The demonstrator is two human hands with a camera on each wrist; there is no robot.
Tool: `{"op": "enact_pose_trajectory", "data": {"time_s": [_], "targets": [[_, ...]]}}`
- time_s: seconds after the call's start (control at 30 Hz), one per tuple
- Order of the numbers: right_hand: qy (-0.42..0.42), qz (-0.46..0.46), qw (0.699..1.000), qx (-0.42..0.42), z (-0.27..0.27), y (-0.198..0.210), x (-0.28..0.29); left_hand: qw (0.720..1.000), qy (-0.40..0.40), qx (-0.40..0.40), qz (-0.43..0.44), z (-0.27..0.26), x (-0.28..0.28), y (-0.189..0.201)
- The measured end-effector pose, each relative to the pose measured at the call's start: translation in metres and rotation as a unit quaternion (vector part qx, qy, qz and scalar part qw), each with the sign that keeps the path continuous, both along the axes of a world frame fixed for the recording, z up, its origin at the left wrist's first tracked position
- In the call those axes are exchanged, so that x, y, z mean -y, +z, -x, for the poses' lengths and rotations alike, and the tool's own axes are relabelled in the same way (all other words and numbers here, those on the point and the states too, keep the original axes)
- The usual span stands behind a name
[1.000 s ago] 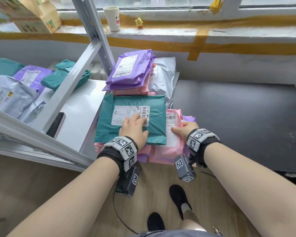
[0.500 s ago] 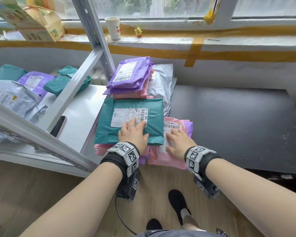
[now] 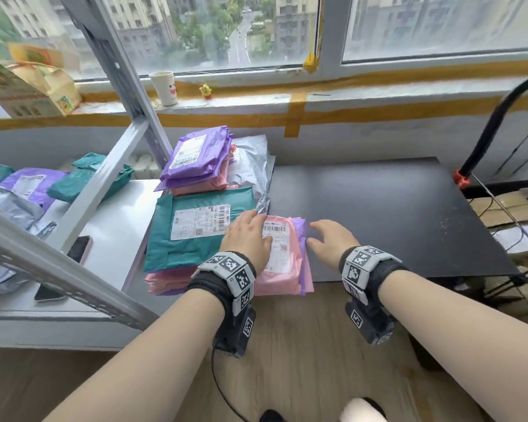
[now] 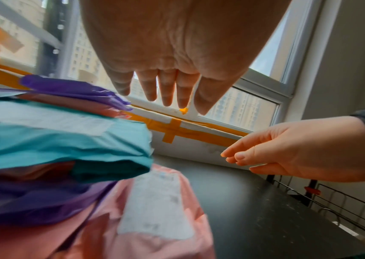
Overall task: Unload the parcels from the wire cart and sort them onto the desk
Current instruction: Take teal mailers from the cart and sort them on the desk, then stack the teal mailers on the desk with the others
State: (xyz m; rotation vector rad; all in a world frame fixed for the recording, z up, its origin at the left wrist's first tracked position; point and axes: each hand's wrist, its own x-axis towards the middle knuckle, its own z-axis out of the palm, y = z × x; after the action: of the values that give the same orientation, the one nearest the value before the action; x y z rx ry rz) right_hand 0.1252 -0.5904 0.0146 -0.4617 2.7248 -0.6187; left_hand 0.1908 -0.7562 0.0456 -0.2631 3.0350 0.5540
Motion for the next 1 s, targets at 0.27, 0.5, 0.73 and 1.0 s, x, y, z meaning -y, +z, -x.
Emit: {"op": "enact_pose_trajectory", "data": {"time_s": [0.27, 0.5, 0.73, 1.0], "targets": [[-0.074, 0.029, 0.997, -0.026, 0.010, 0.035, -0.102, 0.998, -0.068, -0.017, 0.001, 0.031, -0.097, 0.030], [-0.233, 0.069, 0.970, -0.012, -0.001, 0.047, -0.262, 0.986, -0.164, 0.000, -0.012, 0.060, -0.247, 0.046], [-0.342, 0.052, 0.938, -0.002, -0.034, 0.046, -0.406, 0.967, -0.251, 0.043, -0.007, 0.070, -0.388, 0.043], [-0.468, 0.082, 0.878, 0.054, -0.066, 0.026, -0.519, 0.937, -0.342, 0.075, 0.010, 0.085, -0.503, 0.034]]}}
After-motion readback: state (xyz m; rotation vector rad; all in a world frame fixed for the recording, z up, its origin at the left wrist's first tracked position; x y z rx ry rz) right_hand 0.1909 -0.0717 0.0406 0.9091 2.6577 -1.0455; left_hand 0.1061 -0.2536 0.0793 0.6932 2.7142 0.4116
